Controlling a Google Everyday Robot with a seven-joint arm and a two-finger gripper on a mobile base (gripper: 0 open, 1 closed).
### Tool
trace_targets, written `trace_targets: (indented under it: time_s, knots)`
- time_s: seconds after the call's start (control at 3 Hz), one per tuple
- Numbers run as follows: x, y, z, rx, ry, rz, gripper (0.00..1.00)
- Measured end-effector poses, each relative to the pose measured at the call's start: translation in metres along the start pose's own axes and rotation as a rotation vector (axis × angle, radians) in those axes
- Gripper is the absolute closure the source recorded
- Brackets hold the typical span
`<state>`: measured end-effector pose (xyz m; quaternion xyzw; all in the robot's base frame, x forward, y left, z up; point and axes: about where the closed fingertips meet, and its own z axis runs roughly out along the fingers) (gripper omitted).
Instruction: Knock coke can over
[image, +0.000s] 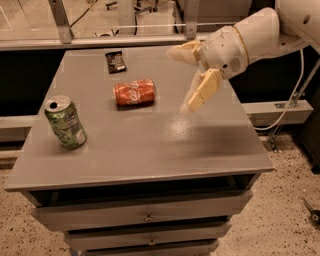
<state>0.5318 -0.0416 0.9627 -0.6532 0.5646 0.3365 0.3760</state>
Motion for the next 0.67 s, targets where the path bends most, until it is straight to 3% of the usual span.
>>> trace_targets:
  time_s: [0.33, 0.67]
  knots:
    - [-0.0051, -0.0028, -0.0307, 0.081, 0.005, -0.06, 0.0]
    - [-0.0055, -0.003, -0.0327, 0.086, 0.005, -0.066, 0.0]
